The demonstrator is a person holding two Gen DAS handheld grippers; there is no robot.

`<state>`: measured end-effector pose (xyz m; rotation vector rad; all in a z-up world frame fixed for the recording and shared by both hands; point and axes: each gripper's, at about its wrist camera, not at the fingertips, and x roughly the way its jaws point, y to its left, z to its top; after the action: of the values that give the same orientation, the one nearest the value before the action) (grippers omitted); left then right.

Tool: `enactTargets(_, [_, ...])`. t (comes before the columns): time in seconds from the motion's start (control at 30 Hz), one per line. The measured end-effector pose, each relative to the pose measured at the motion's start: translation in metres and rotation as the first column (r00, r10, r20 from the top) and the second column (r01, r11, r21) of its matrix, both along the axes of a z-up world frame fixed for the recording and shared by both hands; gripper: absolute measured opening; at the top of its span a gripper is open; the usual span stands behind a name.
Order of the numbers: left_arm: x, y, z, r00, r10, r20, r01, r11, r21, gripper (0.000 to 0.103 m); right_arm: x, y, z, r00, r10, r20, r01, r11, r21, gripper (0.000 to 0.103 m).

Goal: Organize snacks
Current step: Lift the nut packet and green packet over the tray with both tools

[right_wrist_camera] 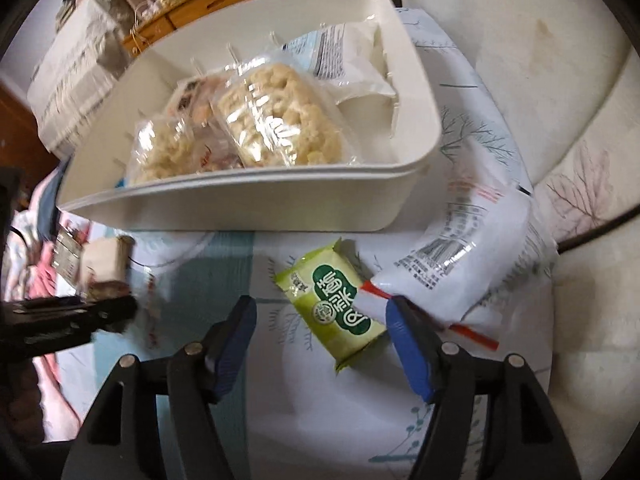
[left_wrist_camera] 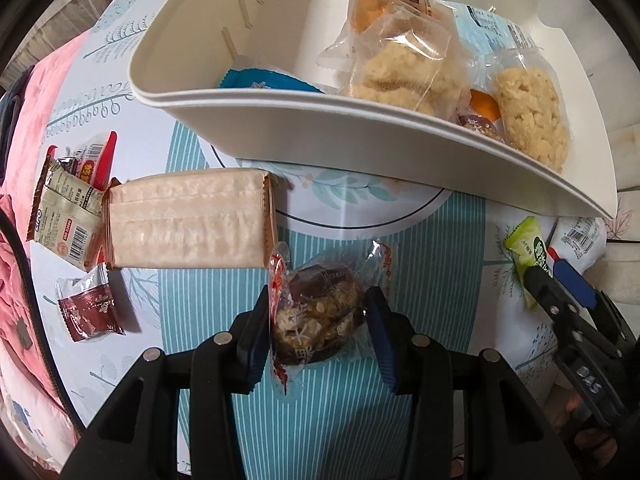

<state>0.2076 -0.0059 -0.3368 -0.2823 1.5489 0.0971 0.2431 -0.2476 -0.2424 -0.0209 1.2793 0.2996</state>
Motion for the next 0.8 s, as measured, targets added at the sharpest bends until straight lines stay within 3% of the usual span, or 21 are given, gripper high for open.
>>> enactTargets(0.17, [0.001,0.004,0.008,1.0,0.012,0.005,-0.012,1.0,-0.002,0.043,0.002,0.01,-0.009,0.998,0.061,0.015,-0.06,0.995,-0.083,0.068])
enactTargets(0.27, [0.001,0.005,0.009,1.0,0.016,0.005,-0.016,1.0,-0.001,0.043,0.003,0.007,-0.017,0.998,0.053,-0.018,-0.054,0.997,-0.057,0.067])
enactTargets(0.43, [0.0,0.006,0.008,1.0,0.023,0.0,-0.023,1.0,0.001,0.043,-0.001,-0.002,-0.017,0.999,0.038,-0.001,-0.037,0.996,-0.08,0.041])
enactTargets(0.47, [0.0,0.003,0.009,1.0,0.023,0.0,-0.023,1.0,0.001,0.043,-0.002,-0.004,-0.018,0.999,0.039,0.0,-0.039,0.996,-0.085,0.04])
enactTargets(0.8, [0.004,-0.013,0.018,0.998,-0.048,0.05,0.048,0.999,-0.012,0.043,-0.024,0.003,-0.016,0.992,0.086,-0.089,-0.084,0.996,0.025,0.038])
